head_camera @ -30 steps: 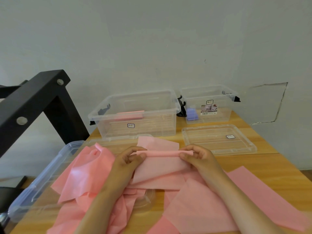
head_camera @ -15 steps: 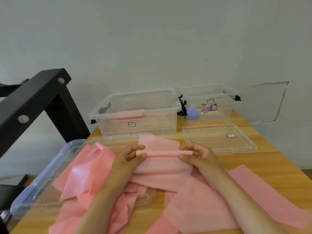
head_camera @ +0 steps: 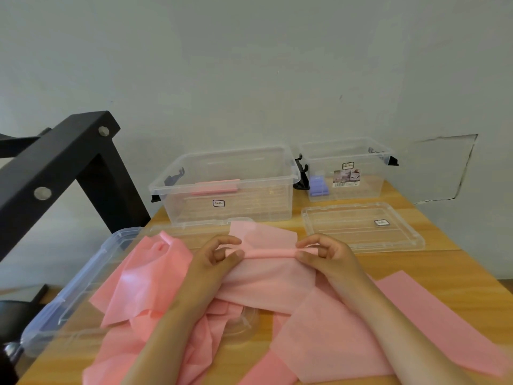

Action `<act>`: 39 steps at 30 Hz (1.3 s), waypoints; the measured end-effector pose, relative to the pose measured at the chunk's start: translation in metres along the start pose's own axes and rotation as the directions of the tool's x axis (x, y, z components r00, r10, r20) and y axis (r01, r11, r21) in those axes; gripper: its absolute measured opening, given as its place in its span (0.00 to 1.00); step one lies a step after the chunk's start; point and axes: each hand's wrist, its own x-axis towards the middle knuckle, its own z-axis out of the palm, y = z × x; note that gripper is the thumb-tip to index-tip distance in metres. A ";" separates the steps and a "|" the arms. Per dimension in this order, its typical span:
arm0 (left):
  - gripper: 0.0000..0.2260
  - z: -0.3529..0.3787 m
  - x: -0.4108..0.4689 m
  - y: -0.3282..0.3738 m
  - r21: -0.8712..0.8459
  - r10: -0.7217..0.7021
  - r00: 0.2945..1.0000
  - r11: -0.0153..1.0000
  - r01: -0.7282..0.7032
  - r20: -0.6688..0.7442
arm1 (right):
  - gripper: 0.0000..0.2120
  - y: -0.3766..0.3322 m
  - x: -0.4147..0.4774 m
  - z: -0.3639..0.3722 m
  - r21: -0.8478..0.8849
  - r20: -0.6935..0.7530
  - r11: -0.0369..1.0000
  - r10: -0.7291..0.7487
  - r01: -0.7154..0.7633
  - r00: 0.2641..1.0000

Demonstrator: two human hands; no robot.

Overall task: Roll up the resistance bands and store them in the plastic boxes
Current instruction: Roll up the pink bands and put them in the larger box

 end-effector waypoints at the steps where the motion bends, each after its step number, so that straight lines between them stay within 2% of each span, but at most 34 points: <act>1: 0.06 0.000 0.000 -0.001 -0.008 -0.021 1.000 1.000 0.021 -0.001 | 0.08 0.000 0.000 0.000 -0.004 -0.005 1.000 0.006 -0.006 1.000; 3: 0.07 -0.001 0.000 0.000 -0.007 -0.024 1.000 1.000 0.024 0.006 | 0.10 0.000 0.000 0.000 -0.039 -0.018 0.999 0.005 -0.005 1.000; 9: 0.04 0.003 -0.003 0.004 0.120 -0.001 0.998 0.993 -0.006 0.058 | 0.04 0.000 -0.002 0.003 -0.158 0.004 0.982 -0.105 0.104 0.994; 13: 0.04 0.004 -0.003 0.007 0.159 0.019 0.997 0.987 -0.031 0.075 | 0.05 0.001 -0.003 0.006 -0.134 0.013 0.987 -0.092 0.093 0.996; 17: 0.03 0.002 -0.003 0.006 0.134 0.009 0.999 0.991 -0.015 0.048 | 0.04 0.000 -0.003 0.005 -0.067 -0.016 0.997 -0.044 0.043 0.999; 24: 0.03 0.003 -0.003 0.005 0.145 -0.001 0.993 0.989 -0.016 0.116 | 0.08 -0.002 -0.003 0.006 -0.074 -0.031 0.993 -0.096 0.093 0.995; 28: 0.03 0.001 -0.002 0.008 0.065 0.021 0.998 0.998 -0.024 0.052 | 0.09 -0.003 -0.005 0.008 -0.055 0.017 0.998 0.016 -0.015 1.000; 31: 0.05 0.002 -0.003 0.009 0.016 -0.012 1.000 1.000 0.012 0.005 | 0.04 -0.004 -0.004 0.009 -0.074 -0.006 0.996 0.039 -0.039 0.999; 33: 0.06 0.002 -0.002 0.009 0.001 -0.028 0.999 1.000 0.028 -0.018 | 0.05 -0.007 -0.004 0.010 -0.053 -0.014 0.997 0.047 -0.048 0.999; 36: 0.05 0.003 -0.001 0.014 0.008 0.002 1.000 1.000 -0.002 -0.023 | 0.08 -0.013 -0.005 0.011 -0.058 -0.001 0.997 0.047 -0.047 0.999; 39: 0.02 0.003 0.000 0.023 0.046 0.069 0.998 0.997 -0.070 0.003 | 0.09 -0.021 -0.008 0.013 -0.140 -0.024 0.990 0.011 -0.014 1.000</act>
